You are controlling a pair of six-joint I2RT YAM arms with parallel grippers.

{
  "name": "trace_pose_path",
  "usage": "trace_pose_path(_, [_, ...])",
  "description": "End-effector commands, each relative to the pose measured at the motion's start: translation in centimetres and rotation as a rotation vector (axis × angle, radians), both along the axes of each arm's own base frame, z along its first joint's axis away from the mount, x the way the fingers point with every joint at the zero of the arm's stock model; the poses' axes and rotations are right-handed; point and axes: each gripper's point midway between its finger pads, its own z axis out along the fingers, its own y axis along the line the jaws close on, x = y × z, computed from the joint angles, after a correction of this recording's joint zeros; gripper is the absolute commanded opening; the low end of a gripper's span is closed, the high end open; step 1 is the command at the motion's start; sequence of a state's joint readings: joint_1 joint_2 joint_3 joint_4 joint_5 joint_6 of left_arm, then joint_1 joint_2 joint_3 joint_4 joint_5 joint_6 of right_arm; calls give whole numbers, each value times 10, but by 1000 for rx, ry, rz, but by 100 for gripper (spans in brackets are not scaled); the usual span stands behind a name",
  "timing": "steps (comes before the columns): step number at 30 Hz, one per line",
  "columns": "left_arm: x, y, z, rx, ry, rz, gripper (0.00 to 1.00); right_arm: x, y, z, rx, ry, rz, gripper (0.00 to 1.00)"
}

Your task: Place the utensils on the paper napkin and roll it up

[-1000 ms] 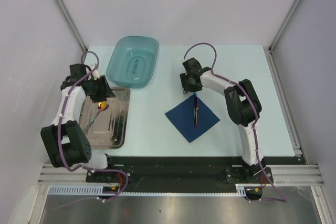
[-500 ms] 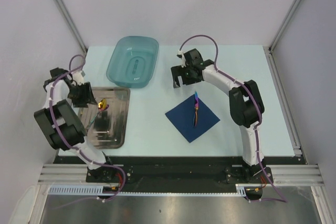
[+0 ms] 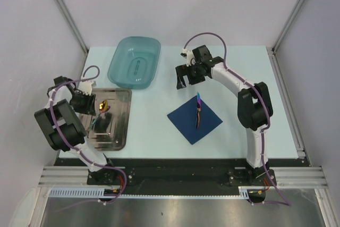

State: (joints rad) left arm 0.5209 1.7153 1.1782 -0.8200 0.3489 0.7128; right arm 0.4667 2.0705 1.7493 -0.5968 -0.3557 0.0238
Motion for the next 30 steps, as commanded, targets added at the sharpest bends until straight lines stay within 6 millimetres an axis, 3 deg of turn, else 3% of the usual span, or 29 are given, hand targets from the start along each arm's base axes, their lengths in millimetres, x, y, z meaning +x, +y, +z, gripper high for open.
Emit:
trace_pose_path(1, [8, -1, -6, 59, -78, -167, 46, 1, -3, 39, 46, -64, 46, 100])
trace_pose_path(13, [-1, -17, -38, 119, -45, -258, 40, 4, -16, 34, 56, -36, 11, 100])
trace_pose_path(18, [5, -20, -44, 169, -58, -262, 39, 5, -23, 31, 51, -26, -3, 100])
trace_pose_path(24, [-1, -27, -49, 135, -24, -286, 20, 3, -28, 28, 42, -22, -14, 100])
trace_pose_path(28, [4, -36, -31, 73, -45, -278, 0, 2, -30, 29, 46, -18, -13, 100])
trace_pose_path(30, [3, -41, -14, 57, -61, -253, 0, 1, -32, 30, 47, -20, -18, 100])
